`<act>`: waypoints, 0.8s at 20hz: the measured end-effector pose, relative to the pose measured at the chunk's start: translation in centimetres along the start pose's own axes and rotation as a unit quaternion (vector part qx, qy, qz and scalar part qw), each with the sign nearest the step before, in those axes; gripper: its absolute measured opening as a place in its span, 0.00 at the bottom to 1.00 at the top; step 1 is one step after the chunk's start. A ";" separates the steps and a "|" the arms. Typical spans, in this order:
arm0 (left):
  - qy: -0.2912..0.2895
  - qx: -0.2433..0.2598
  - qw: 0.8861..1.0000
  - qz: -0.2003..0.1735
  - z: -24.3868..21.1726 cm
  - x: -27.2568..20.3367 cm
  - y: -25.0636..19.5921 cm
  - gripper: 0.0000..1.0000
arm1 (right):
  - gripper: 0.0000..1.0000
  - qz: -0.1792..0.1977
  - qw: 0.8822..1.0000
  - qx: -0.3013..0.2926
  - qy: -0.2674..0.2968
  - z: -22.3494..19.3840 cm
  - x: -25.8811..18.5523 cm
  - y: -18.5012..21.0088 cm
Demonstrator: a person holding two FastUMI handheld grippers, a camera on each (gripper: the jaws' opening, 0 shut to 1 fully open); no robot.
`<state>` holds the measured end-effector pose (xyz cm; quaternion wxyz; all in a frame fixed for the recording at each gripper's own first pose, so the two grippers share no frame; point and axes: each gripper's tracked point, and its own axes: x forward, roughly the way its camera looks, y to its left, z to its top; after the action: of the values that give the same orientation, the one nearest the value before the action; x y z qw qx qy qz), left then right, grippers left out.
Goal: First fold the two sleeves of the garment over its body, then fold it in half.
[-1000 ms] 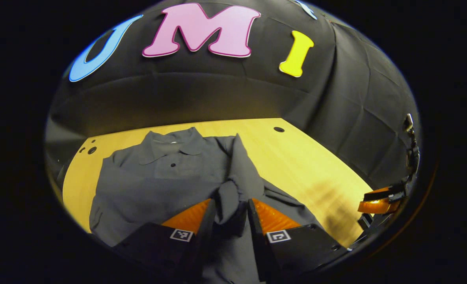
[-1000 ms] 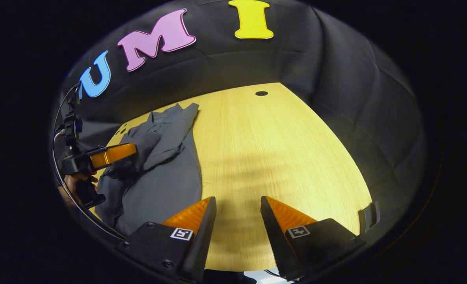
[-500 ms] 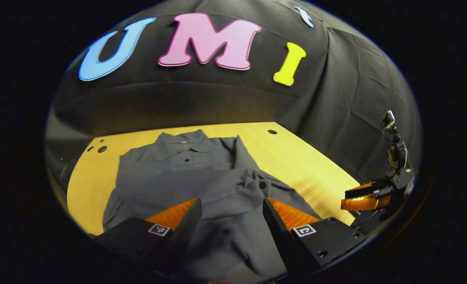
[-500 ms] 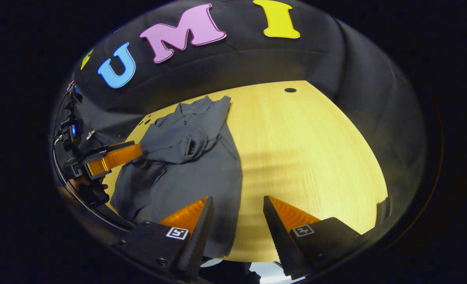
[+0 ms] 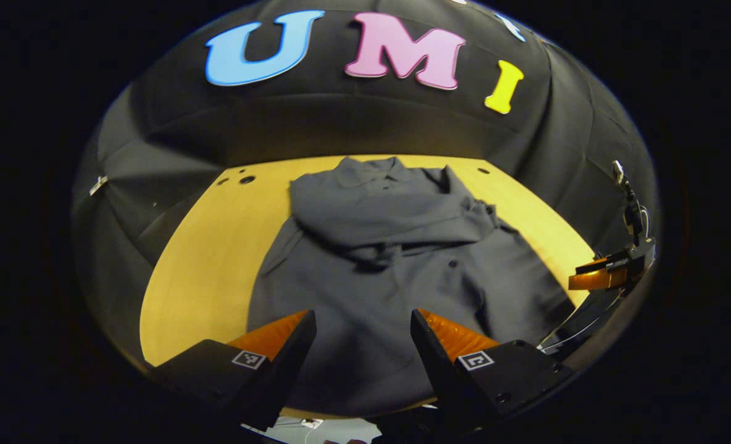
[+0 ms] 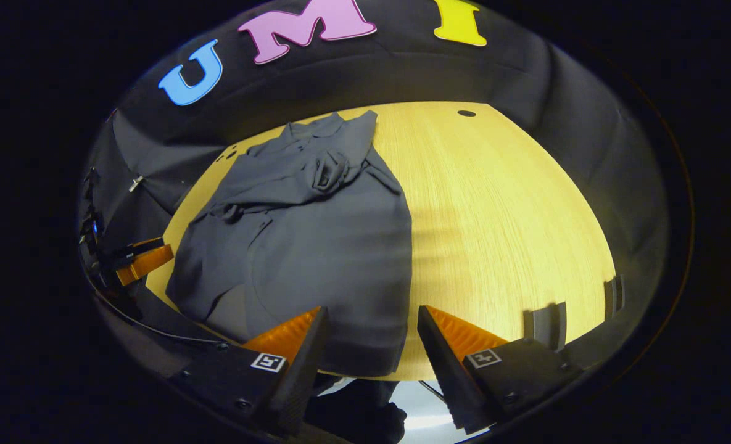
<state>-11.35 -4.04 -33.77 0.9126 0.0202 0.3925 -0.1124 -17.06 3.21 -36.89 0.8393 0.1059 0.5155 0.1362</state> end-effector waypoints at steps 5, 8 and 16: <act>0.046 -0.008 0.998 0.053 -5.2 -1.3 6.2 0.97 | 0.90 -0.022 0.999 -0.001 0.023 -2.4 0.9 0.5; 0.061 0.010 0.996 0.070 -6.8 -1.6 8.1 0.97 | 0.90 -0.032 0.999 0.000 0.028 -2.8 1.4 0.6; 0.110 0.004 0.992 0.064 -9.8 -0.1 8.2 0.96 | 0.90 -0.059 0.997 -0.019 0.043 -4.6 3.1 0.3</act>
<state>-16.59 5.18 -40.95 0.8689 0.0612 0.4884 -0.0526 -19.91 4.68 -41.48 0.8246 0.0533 0.5541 0.1009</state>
